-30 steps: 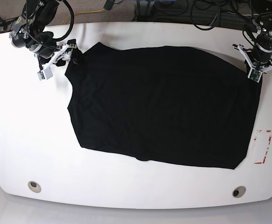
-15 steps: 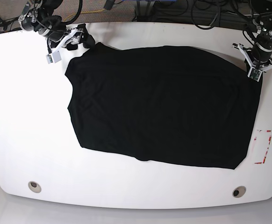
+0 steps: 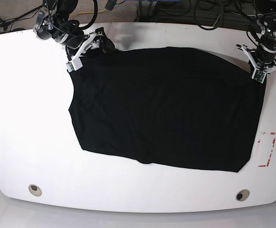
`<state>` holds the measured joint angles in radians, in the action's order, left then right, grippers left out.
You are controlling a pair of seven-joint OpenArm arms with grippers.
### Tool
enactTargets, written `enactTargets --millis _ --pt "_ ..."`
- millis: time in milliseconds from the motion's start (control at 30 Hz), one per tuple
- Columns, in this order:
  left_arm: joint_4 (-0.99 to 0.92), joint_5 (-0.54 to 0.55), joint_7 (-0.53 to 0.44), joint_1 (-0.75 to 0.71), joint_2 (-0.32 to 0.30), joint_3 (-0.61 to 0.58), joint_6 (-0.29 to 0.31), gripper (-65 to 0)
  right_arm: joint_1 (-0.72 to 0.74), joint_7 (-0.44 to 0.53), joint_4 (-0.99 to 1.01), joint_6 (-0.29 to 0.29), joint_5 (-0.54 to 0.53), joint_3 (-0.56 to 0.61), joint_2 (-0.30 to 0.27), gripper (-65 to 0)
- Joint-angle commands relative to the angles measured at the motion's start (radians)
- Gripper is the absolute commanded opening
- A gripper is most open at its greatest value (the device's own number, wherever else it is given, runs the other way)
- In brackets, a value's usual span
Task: Fold the T-shirt properly
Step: 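Release the shirt and reposition both grippers at its edges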
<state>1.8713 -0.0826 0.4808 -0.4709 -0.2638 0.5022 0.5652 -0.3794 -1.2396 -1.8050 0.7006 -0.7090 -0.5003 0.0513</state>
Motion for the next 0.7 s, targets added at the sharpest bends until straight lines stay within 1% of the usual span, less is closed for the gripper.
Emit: enactTargets --millis 0,67,133,200,233,333,500,667 --pt "0.015 0.005 -0.017 -0.001 -0.013 0.009 -0.009 -65.0 -0.011 -0.035 -0.003 -0.002 0.025 0.002 0.005 -31.5" --pt "0.015 0.005 -0.017 -0.001 -0.013 0.009 -0.009 -65.0 -0.011 -0.035 -0.003 -0.002 0.025 0.002 0.005 -39.5" --pt "0.015 0.007 -0.017 -0.001 -0.013 0.009 -0.009 -65.0 -0.011 -0.035 -0.003 -0.002 0.025 0.002 0.005 -49.1" --pt "0.015 0.007 -0.017 -0.001 -0.013 0.009 -0.009 -65.0 -0.011 -0.035 -0.003 -0.002 0.025 0.004 0.005 -54.5" --pt "0.015 0.007 -0.017 -0.001 -0.013 0.009 -0.009 -65.0 -0.011 -0.035 -0.003 -0.002 0.025 0.004 0.005 -58.5" --pt "0.015 0.007 -0.017 -0.001 -0.013 0.009 -0.009 -65.0 -0.013 -0.035 -0.006 -0.002 0.024 0.004 0.002 -65.0" --pt "0.017 0.007 -0.017 0.001 -0.013 0.008 -0.009 -65.0 -0.033 -0.039 -0.017 -0.002 0.015 0.004 -0.003 -65.0" --pt "0.023 0.008 -0.017 0.041 -0.013 0.017 -0.009 -65.0 -0.083 -0.047 -0.138 -0.002 0.013 0.004 -0.017 -65.0"
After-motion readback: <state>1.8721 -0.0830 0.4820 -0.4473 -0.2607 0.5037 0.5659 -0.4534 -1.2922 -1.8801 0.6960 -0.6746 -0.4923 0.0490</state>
